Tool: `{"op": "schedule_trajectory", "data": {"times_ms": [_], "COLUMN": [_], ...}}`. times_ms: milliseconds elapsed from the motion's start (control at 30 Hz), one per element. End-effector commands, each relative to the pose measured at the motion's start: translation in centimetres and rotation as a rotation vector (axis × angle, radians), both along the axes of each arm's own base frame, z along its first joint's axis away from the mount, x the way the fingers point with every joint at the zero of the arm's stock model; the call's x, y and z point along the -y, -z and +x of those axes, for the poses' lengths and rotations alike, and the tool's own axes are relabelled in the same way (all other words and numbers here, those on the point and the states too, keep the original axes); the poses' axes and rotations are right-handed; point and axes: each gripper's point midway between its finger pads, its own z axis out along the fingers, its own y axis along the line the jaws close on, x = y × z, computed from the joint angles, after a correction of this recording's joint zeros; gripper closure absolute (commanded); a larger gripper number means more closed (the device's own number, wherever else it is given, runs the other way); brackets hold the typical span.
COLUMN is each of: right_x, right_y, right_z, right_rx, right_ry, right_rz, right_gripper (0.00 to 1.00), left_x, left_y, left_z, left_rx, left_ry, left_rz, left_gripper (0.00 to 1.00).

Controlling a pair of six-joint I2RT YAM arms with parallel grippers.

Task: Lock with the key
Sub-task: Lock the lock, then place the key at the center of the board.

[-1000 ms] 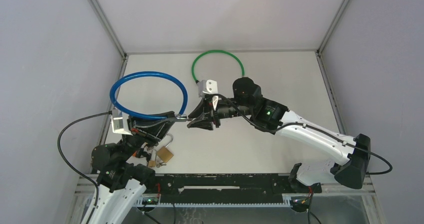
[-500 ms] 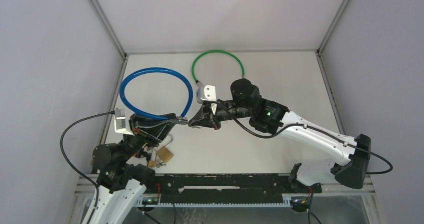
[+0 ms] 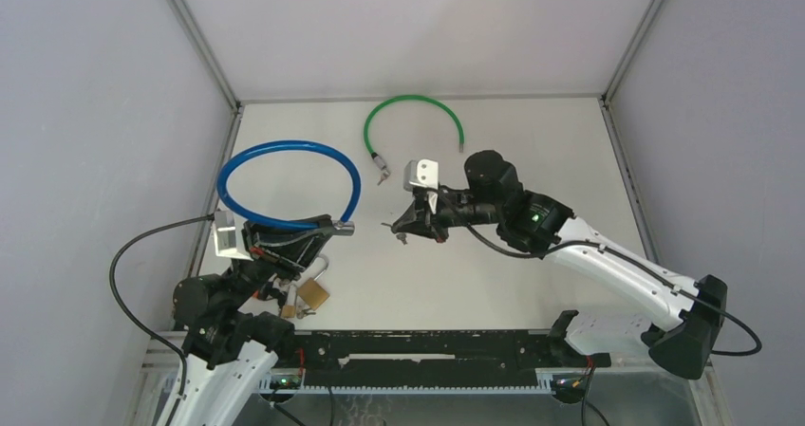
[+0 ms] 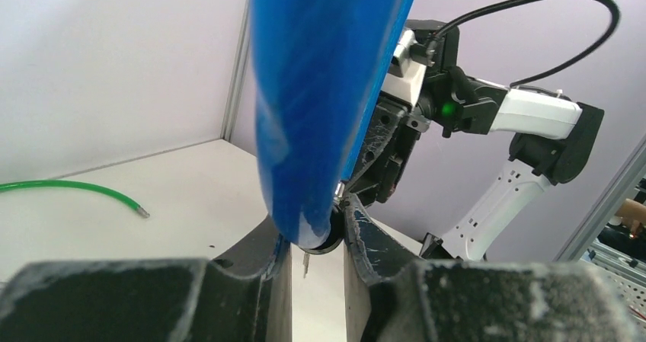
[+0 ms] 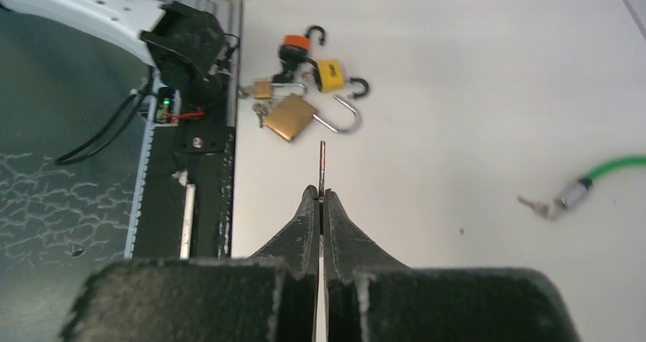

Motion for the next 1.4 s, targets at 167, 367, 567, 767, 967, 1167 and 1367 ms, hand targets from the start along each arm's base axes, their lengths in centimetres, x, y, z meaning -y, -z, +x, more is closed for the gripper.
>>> {"op": "schedule_trajectory", "data": {"times_ms": [167, 367, 567, 767, 967, 1167, 1367], "right_x": [9.2, 19.7, 28.2, 32.5, 34.2, 36.1, 34.8], "right_y": [6.4, 15.4, 20.7, 24.7, 26.6, 25.6, 19.6], "right_z": [9.2, 12.9, 15.1, 15.7, 16.0, 16.6, 18.0], "right_rx": [-0.514, -0.841, -0.929, -1.089, -1.169, -1.124, -0.946], "right_ry": [0.582, 0.995, 1.27, 1.352, 1.382, 1.459, 1.444], "right_rz": [-0.009, -0.004, -0.05, -0.034, -0.052, -0.087, -0.093], "right_gripper": [1.0, 1.0, 1.0, 1.0, 0.94, 0.63, 0.4], "left_x": [-1.7, -2.0, -2.3, -2.3, -2.3, -2.2, -2.1], "left_y": [-2.6, -1.7, -1.8, -1.6, -1.4, -1.4, -1.2], "left_z": [-0.3, 0.2, 0.0, -0.1, -0.1, -0.3, -0.1], "left_rx": [0.062, 0.027, 0.033, 0.028, 0.022, 0.034, 0.028], "left_ry": [-0.089, -0.116, -0.123, -0.12, -0.116, -0.109, -0.108], "left_rz": [-0.06, -0.065, -0.078, -0.082, -0.089, -0.082, -0.081], "left_gripper": [1.0, 1.0, 1.0, 1.0, 1.0, 1.0, 1.0]}}
